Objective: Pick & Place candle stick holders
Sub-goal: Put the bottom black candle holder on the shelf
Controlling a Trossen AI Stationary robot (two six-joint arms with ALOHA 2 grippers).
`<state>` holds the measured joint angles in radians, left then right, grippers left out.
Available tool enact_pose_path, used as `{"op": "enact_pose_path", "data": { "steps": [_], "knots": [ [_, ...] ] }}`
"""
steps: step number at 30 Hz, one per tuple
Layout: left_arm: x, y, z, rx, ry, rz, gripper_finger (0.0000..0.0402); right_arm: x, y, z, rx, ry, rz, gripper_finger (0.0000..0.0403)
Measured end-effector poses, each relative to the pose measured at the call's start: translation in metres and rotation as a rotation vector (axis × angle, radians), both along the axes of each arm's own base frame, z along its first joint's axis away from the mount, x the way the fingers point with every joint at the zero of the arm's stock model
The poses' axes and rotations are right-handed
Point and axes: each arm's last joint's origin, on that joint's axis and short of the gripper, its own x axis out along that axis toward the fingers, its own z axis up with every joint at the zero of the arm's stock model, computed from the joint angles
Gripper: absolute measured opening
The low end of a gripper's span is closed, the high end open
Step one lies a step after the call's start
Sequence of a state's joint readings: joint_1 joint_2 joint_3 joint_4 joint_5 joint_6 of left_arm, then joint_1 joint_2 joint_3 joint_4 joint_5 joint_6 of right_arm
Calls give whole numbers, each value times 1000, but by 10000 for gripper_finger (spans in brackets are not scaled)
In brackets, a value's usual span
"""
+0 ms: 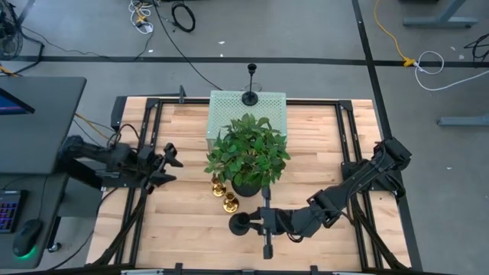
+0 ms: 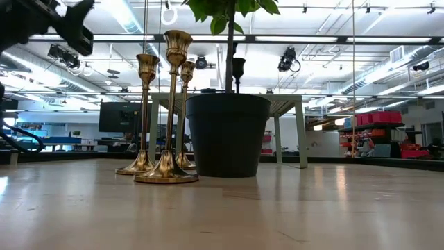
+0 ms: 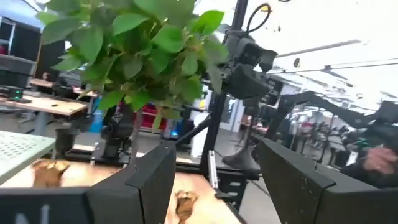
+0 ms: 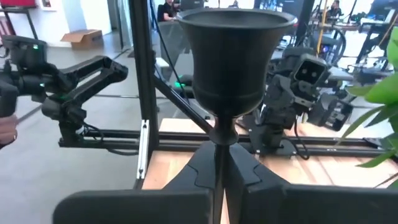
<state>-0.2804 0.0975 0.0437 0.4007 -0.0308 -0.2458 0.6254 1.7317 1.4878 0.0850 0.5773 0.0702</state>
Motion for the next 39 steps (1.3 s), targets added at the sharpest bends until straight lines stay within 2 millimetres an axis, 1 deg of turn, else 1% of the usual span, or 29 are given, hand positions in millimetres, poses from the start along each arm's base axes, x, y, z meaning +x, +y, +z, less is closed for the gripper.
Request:
{"op": "enact_pose_path", "data": {
  "steps": [3,5,7,11,15,19,23,26,29,34,39],
  "knots": [
    [5,-10,16,23,-17,-23,231,0,1,4,13,-12,22,4],
    [12,-19,26,67,9,-28,231,-1,2,7,21,-13,22,4],
    [22,-31,39,92,28,-25,231,-1,3,13,24,-30,27,4],
    [49,-61,64,173,94,14,231,-3,5,26,25,-47,54,4],
    [77,-93,93,236,98,-21,231,-3,6,38,40,-73,81,4],
    [107,-124,116,307,100,-32,231,-2,8,39,84,-59,109,4],
    [133,-146,133,363,130,-30,231,-3,8,40,86,-65,109,4],
    [151,-155,140,380,155,-20,231,-3,8,39,86,-59,110,4],
    [165,-160,140,402,188,-8,231,-3,8,39,82,-56,110,4],
    [183,-156,138,375,210,25,231,-3,9,39,73,-59,112,4],
    [196,-151,129,310,247,8,231,-3,9,38,53,-52,112,3]
  ]
}}
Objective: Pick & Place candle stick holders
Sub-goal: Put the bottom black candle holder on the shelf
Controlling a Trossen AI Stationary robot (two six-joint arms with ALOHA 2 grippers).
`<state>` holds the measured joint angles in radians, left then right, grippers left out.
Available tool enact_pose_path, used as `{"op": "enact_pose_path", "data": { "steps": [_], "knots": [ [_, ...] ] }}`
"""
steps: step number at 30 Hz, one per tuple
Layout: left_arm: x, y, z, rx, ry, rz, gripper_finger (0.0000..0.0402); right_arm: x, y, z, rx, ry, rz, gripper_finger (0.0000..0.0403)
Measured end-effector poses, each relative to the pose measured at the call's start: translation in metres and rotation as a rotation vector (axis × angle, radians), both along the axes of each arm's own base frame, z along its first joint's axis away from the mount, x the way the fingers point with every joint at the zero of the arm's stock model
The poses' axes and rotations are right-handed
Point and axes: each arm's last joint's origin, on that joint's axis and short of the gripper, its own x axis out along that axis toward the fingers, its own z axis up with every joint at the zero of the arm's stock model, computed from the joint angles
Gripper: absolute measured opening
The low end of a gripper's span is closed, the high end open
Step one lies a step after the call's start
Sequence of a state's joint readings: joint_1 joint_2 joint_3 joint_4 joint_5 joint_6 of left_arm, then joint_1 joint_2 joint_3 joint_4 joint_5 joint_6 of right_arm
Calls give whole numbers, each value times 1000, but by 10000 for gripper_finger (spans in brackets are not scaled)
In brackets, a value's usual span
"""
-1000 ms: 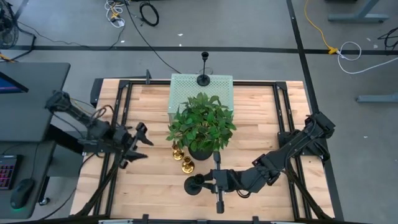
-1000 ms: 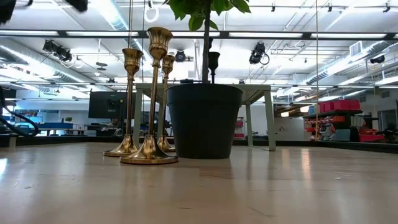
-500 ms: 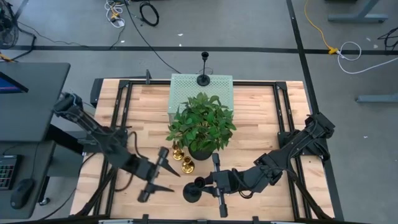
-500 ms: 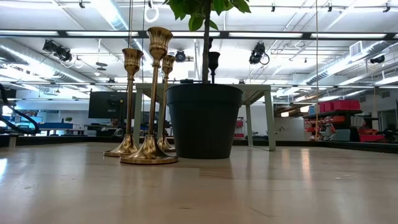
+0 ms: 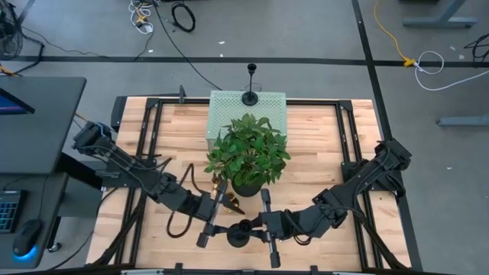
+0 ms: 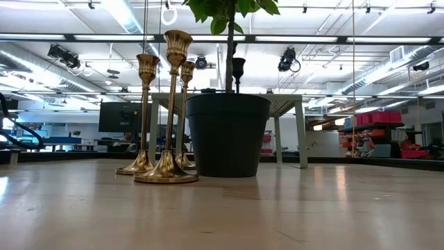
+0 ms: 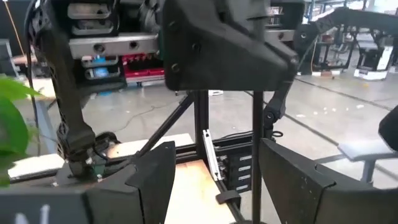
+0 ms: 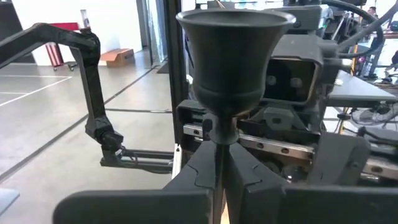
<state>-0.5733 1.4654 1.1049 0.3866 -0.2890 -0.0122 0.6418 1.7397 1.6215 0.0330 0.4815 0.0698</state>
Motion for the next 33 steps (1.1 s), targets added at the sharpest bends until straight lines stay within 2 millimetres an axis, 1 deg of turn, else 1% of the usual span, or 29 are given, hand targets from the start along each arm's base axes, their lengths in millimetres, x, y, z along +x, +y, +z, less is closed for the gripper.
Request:
{"op": "enact_pose_path", "data": {
  "steps": [3,9,15,20,23,29,33],
  "knots": [
    [3,2,-2,-7,6,6,231,0,0,0,0,0,1,3],
    [4,2,-2,-31,10,-92,231,0,0,-1,-7,9,1,3],
    [4,1,-4,-16,35,-120,231,0,0,-4,-30,36,-19,2],
    [0,-3,1,-33,-9,-132,231,0,-1,-5,-30,37,-42,2],
    [6,-4,-7,-22,13,-117,231,0,-1,-5,-33,36,-43,2],
    [21,-6,-19,-35,-11,-84,231,0,-2,-5,-33,36,-46,2],
    [22,-4,-19,-36,-11,-78,222,0,-2,-5,-34,37,-44,2]
  ]
}}
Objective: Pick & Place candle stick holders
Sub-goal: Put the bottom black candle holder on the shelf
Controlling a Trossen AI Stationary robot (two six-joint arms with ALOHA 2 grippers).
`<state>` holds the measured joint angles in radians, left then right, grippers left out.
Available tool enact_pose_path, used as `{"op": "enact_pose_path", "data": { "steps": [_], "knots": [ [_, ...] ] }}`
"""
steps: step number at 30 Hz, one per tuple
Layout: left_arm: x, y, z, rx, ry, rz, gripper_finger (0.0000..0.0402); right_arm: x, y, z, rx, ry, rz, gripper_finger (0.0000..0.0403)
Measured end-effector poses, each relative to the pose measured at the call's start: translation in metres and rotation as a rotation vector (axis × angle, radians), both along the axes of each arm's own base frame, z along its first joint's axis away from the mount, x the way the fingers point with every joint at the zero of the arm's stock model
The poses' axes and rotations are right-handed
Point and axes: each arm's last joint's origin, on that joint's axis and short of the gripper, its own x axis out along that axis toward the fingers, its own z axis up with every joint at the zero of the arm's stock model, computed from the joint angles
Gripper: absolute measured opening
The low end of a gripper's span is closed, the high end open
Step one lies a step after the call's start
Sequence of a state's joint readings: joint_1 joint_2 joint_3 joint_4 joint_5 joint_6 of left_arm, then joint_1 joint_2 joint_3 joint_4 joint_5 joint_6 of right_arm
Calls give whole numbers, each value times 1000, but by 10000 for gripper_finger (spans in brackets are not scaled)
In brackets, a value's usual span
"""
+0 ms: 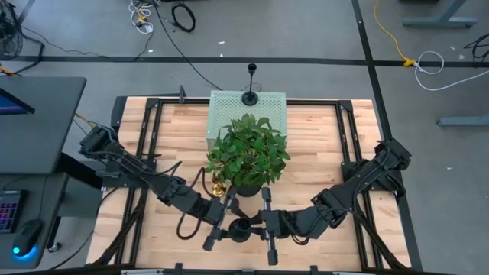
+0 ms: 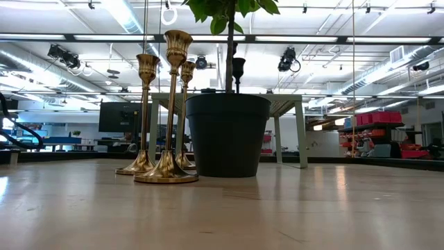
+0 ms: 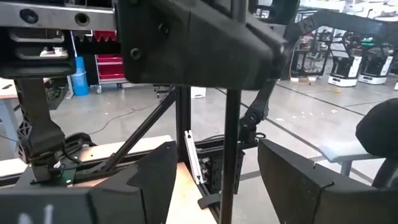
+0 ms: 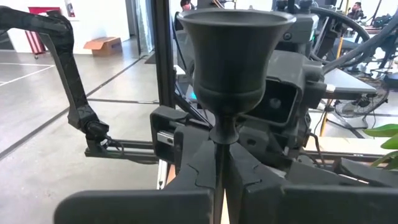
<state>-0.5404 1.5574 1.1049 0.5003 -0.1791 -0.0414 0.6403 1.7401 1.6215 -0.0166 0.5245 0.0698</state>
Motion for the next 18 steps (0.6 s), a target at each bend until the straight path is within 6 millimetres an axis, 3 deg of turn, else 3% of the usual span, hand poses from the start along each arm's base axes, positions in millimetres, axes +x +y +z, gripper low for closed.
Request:
{"op": "enact_pose_path", "data": {
  "steps": [18],
  "knots": [
    [0,0,0,3,2,-3,48,0,0,0,-4,4,1,2]
  ]
}}
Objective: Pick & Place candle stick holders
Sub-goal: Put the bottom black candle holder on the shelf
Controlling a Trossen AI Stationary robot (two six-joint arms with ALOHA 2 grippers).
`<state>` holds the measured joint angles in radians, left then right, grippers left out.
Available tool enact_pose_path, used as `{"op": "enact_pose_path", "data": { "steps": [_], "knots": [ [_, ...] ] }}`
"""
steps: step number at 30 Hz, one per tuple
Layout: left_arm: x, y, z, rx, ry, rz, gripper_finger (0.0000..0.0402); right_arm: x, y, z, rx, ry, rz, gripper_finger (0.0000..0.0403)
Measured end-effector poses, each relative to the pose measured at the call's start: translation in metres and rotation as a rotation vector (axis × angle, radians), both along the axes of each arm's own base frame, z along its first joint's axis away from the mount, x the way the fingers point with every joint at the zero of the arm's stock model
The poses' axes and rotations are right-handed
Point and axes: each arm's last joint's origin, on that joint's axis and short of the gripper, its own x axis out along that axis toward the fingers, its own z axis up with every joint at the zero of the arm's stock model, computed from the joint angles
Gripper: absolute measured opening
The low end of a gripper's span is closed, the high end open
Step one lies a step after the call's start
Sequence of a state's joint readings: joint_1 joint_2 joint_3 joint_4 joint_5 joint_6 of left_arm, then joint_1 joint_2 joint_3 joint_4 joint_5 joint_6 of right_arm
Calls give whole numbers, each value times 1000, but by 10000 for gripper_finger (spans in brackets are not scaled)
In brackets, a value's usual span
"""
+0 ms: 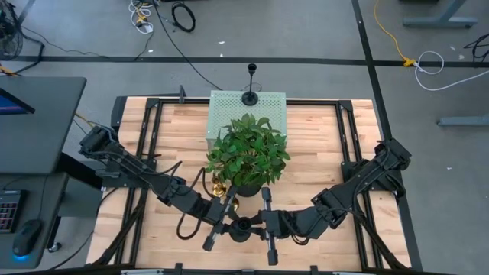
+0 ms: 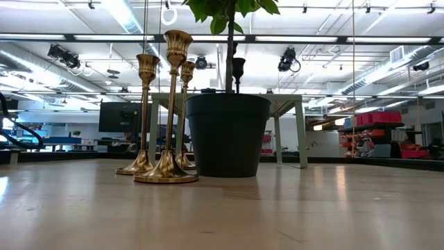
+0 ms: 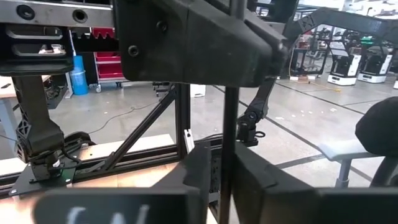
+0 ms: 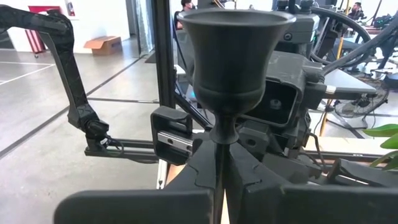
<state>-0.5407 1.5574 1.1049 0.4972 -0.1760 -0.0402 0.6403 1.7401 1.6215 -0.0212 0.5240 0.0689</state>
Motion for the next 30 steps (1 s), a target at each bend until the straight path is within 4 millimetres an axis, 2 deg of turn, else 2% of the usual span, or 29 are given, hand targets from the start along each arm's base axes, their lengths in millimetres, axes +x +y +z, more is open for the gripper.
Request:
{"op": "enact_pose_path", "data": {
  "steps": [4,13,19,23,30],
  "knots": [
    [0,0,0,7,-2,-2,13,0,0,0,4,2,-1,14],
    [0,0,-1,22,1,0,11,-1,1,-1,-41,0,13,30],
    [-4,-7,-1,40,1,-14,11,-6,9,0,-86,-7,40,32],
    [-12,-7,4,67,12,30,11,-14,11,4,-108,-14,3,32],
    [-41,-12,21,123,24,96,11,-34,20,7,-124,30,23,33]
  ]
}}
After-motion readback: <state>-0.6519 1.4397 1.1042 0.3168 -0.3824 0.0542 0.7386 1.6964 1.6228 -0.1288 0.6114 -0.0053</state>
